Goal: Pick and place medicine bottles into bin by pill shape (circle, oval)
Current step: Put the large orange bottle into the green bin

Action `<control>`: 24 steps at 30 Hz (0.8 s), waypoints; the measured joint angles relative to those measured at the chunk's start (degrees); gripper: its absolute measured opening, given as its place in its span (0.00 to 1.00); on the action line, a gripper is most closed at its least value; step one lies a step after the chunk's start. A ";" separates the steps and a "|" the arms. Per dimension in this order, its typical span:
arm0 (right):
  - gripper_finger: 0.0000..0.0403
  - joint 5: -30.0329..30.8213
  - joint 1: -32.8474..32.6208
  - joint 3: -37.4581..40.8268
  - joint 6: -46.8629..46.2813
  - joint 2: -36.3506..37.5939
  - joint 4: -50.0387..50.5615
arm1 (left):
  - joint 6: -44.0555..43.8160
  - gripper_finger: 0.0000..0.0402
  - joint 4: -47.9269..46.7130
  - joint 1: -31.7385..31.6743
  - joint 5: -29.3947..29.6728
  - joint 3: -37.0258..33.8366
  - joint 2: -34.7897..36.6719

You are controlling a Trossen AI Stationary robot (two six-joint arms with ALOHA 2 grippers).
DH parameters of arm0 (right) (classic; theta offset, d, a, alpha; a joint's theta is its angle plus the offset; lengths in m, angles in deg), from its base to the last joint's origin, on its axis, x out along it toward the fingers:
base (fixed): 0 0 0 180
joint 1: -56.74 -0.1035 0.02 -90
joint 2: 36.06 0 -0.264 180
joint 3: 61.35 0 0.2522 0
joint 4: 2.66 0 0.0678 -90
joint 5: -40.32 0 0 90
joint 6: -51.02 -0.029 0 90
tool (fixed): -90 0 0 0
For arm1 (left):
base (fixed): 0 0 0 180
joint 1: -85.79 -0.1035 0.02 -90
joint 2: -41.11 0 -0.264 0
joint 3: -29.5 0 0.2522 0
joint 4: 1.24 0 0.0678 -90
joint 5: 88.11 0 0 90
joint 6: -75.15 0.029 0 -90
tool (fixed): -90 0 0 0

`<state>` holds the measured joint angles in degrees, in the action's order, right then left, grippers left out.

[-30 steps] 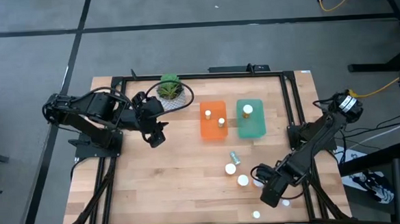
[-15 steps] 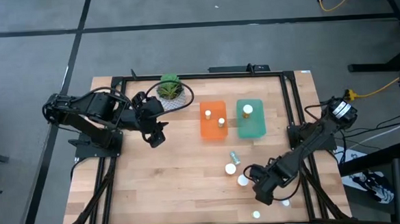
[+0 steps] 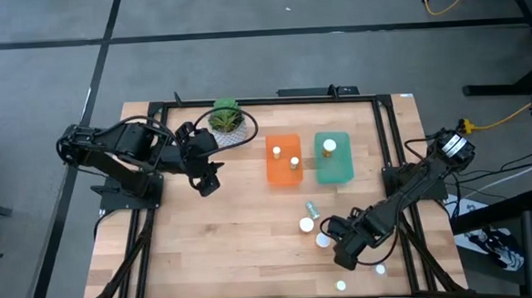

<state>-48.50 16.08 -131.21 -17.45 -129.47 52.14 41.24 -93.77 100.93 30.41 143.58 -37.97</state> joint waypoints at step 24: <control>0.66 1.38 0.11 -0.02 -0.37 0.04 0.22 | 0.01 0.47 0.00 0.01 0.00 0.00 0.00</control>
<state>-47.12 16.19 -131.23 -17.82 -129.42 52.36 41.25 -93.77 100.95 30.41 143.58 -37.97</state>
